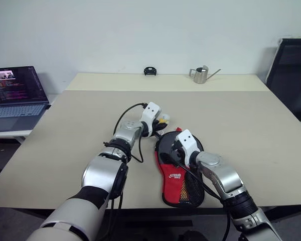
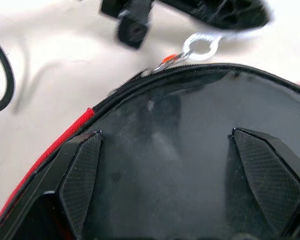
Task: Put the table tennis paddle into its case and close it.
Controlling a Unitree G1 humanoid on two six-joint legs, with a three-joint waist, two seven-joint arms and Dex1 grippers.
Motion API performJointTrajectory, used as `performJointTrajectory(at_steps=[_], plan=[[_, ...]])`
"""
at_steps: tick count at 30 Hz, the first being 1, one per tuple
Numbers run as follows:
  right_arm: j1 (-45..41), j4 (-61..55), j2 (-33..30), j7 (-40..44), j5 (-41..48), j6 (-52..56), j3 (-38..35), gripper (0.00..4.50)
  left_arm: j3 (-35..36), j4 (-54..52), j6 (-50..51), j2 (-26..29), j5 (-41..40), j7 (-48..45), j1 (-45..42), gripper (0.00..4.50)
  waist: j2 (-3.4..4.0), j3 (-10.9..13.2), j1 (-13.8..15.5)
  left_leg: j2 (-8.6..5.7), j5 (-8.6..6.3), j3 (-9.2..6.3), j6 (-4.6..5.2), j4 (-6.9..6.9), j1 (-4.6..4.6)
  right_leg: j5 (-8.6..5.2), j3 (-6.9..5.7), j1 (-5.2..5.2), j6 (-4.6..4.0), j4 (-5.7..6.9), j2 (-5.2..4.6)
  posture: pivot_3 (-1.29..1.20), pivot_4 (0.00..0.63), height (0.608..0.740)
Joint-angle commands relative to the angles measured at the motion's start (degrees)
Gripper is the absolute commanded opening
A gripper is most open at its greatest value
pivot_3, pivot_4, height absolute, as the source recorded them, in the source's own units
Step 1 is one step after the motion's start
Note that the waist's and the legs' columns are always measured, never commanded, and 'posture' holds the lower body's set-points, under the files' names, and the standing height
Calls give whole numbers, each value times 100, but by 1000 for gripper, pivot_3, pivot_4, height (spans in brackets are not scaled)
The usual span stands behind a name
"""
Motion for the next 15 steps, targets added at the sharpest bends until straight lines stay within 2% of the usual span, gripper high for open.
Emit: performJointTrajectory(at_steps=[1,10,15], plan=[[405,26,-153,14,-29,663,123,4500,81,-51,-389,-146,133,298,-409,271,0,0,10,-1,0,-1,0,0,-1,0,0,0,0,-1,0,0,150,740],[836,-752,-330,-34,33,1238,114,4500,-33,91,-629,-514,568,832,-571,271,-2,-1,14,-2,0,-4,0,-1,-4,-1,-1,1,2,-4,22,0,150,740],[1127,-1203,-204,-265,99,1535,61,4500,-141,140,-672,-709,919,1172,-615,271,-3,-2,28,-3,0,-6,0,-1,-5,-2,-2,5,3,-11,22,0,150,740]])
